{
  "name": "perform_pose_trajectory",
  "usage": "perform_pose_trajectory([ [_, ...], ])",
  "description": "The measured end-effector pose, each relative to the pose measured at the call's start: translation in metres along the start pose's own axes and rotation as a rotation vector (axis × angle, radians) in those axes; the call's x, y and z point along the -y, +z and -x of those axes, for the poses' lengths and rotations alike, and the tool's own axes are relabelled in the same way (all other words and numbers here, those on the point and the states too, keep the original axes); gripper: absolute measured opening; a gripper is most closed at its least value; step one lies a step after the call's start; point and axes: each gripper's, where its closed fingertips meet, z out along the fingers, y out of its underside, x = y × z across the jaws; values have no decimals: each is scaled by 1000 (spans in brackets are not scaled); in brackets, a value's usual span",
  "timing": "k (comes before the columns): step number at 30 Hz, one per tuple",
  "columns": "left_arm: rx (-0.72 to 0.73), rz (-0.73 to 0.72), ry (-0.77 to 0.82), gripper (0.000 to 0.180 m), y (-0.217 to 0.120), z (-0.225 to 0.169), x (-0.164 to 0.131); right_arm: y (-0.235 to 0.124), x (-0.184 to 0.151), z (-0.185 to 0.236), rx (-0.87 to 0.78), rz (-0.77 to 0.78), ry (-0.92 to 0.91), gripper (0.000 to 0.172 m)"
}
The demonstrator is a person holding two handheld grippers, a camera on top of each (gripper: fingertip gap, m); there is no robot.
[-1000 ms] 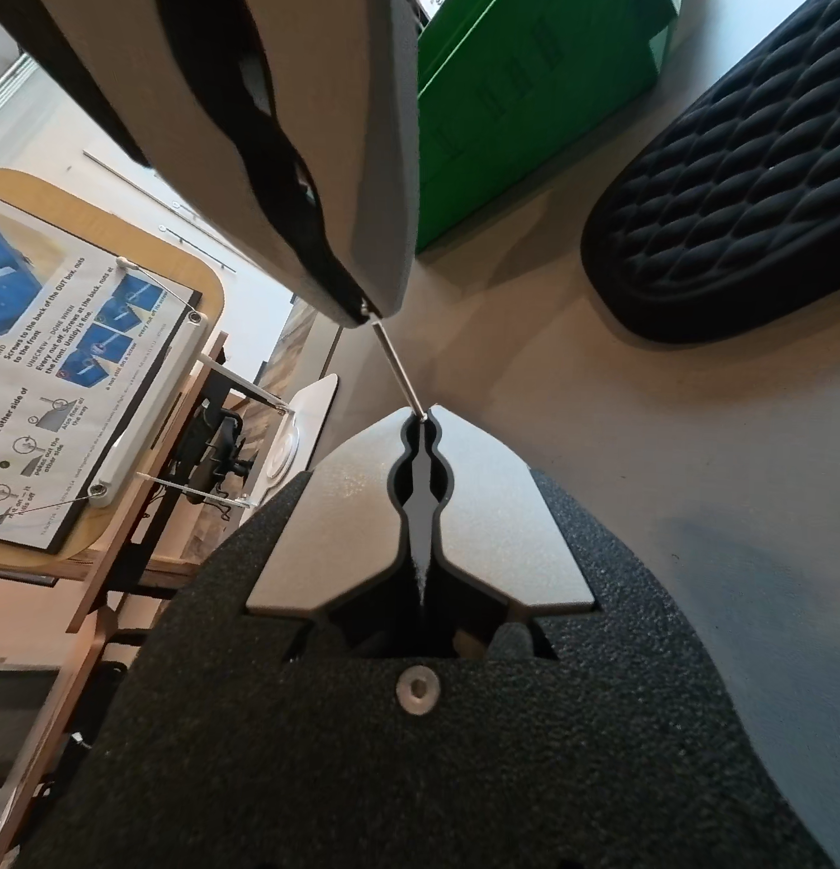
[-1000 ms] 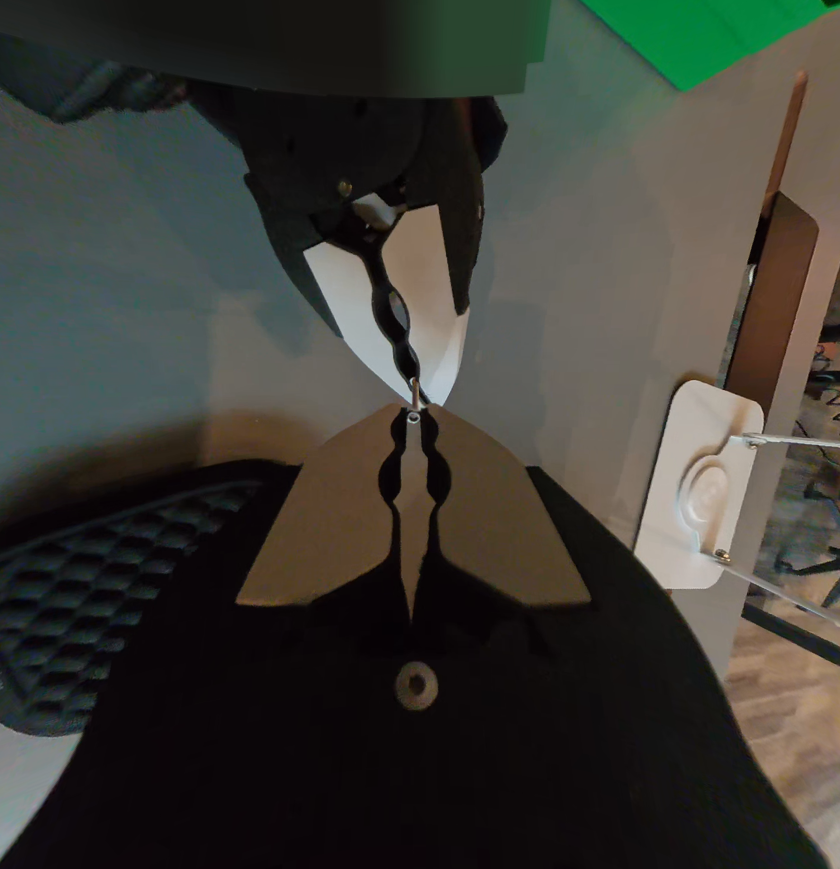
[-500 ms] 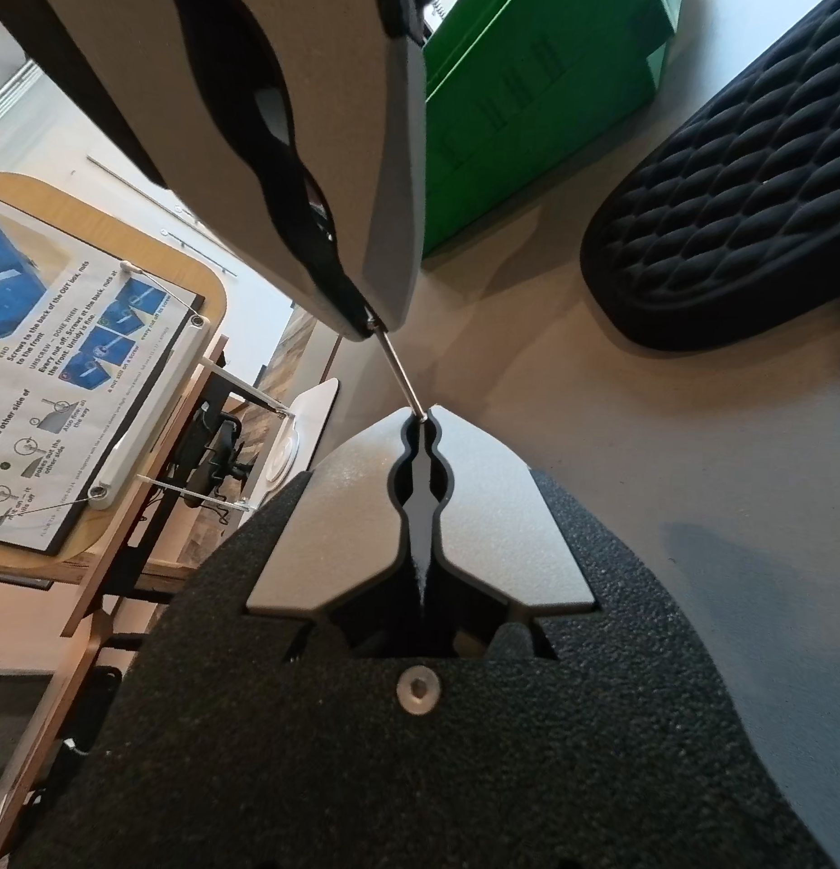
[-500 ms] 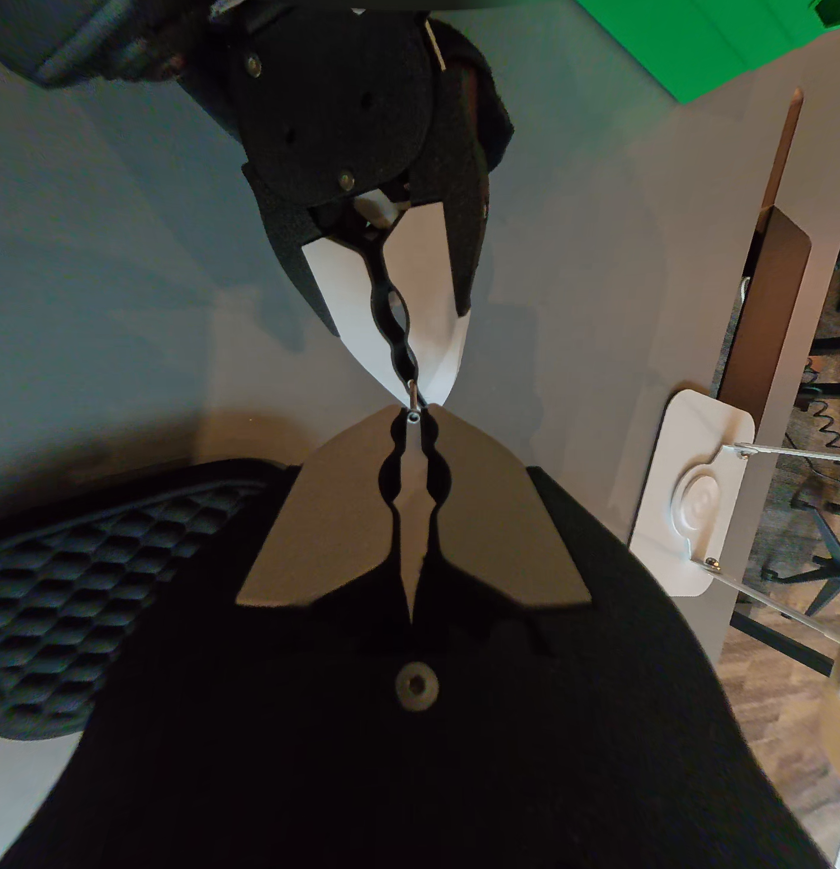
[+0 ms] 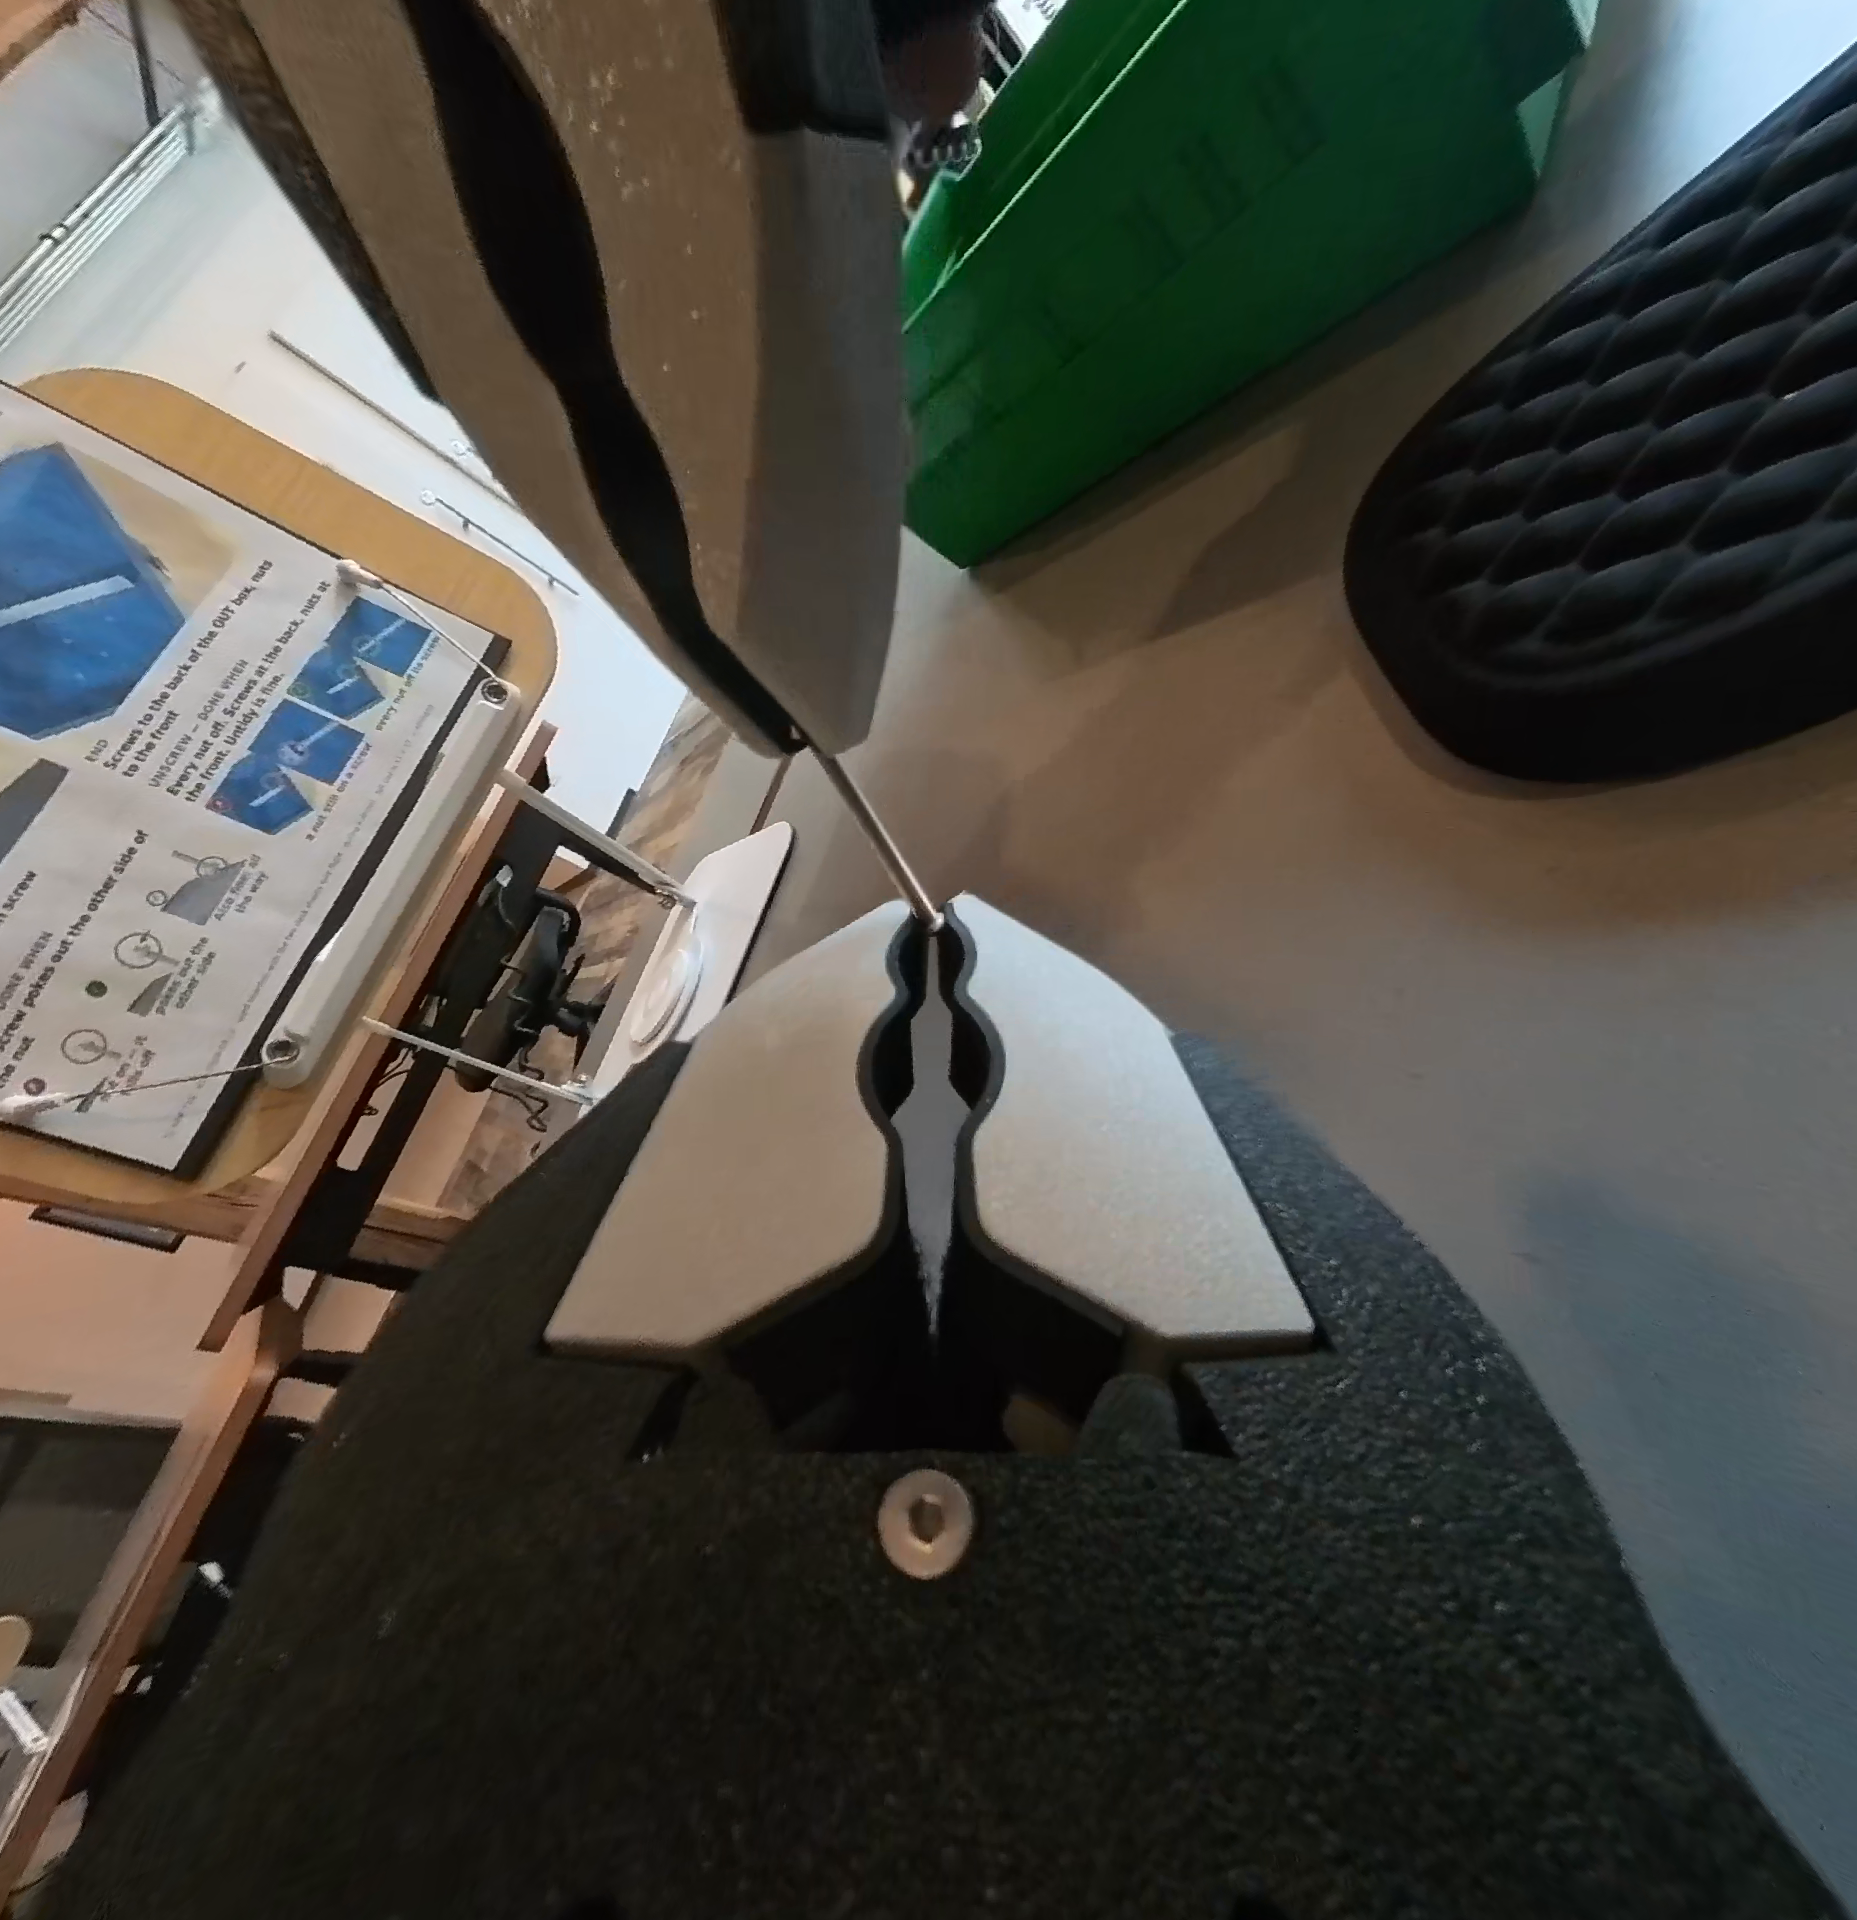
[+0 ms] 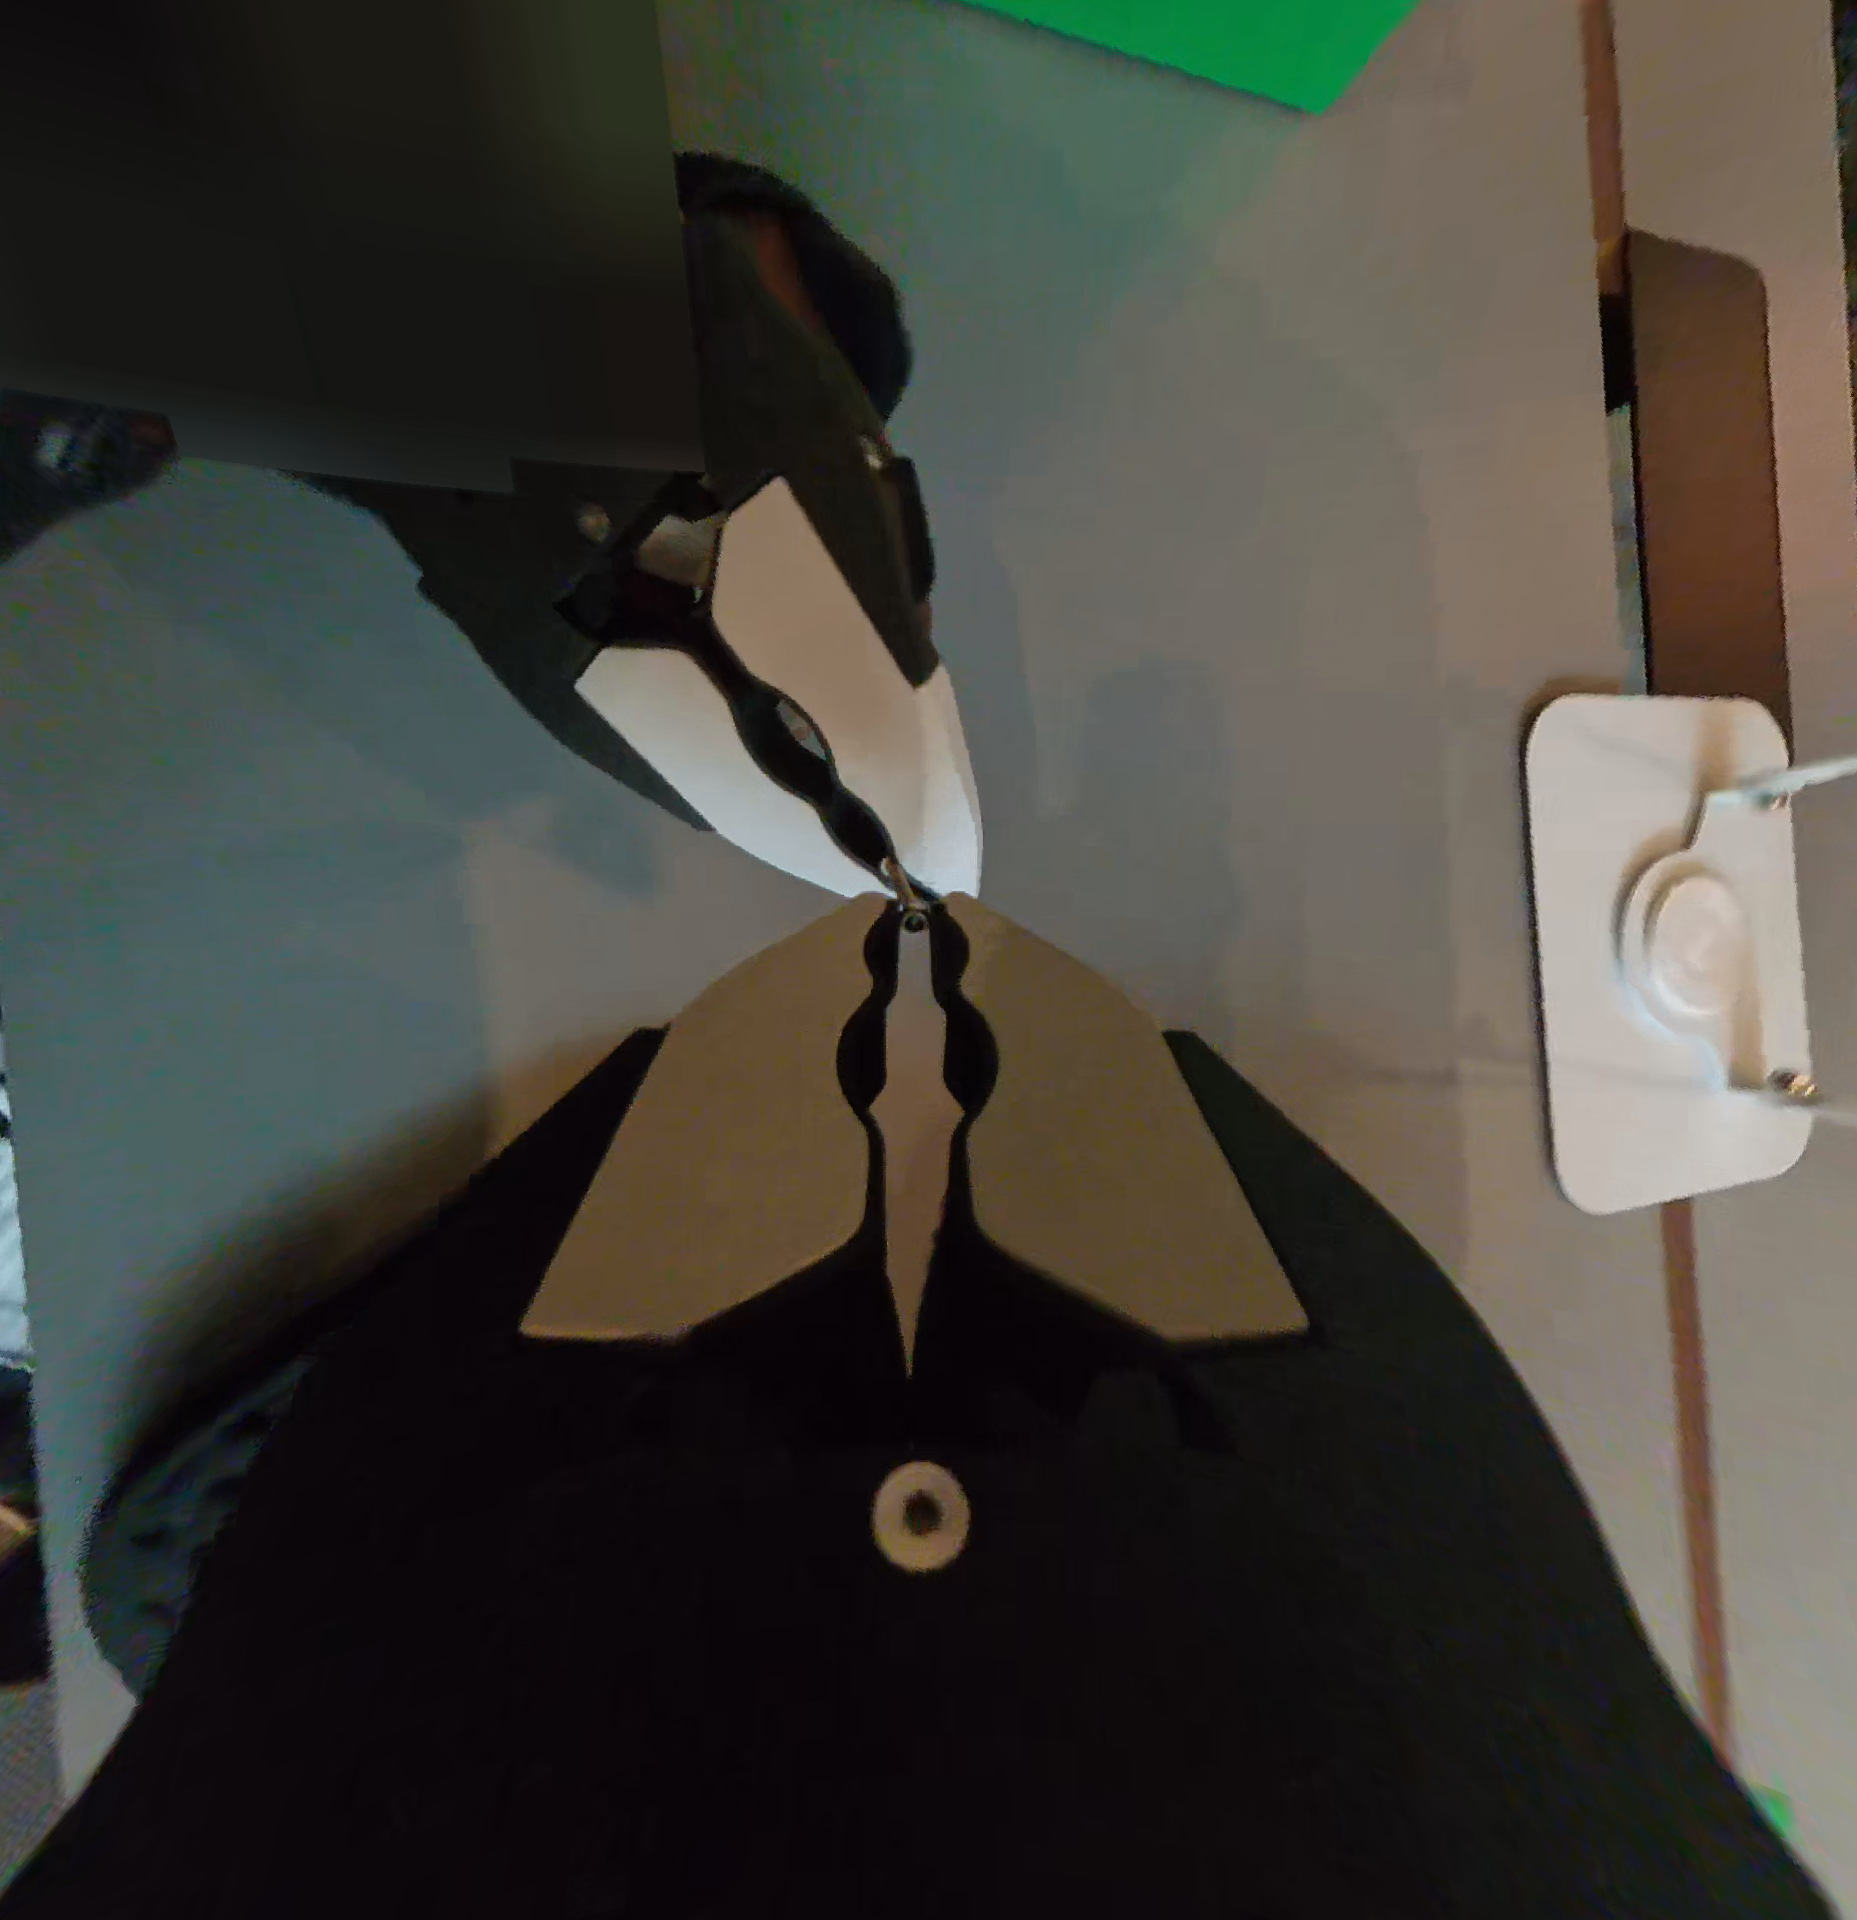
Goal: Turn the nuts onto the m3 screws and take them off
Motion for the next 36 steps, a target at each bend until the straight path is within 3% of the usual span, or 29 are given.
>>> perform_pose_trajectory([
  [4, 14, 6, 11, 1, 0, 2, 0, 0, 1, -1, -9, -9, 142, 4],
  [10, 6, -3, 13, 1, 0, 0, 1, -4, 4, 2, 8, -16, 117, 19],
  [13, -1, -9, 1, 1, 0, 0, 2, -9, 4, 3, 33, -1, 14, 22],
  [19, -21, -31, -29, 1, -1, -2, 5, -13, 0, 5, 27, 42, -409, 14],
  [23, -26, -36, -35, 1, -1, -2, 5, -13, 3, 6, 54, 26, -553, 12],
  [36, -31, -40, -52, 1, -1, -2, 5, -5, 3, 5, 58, 40, -618, 5],
])
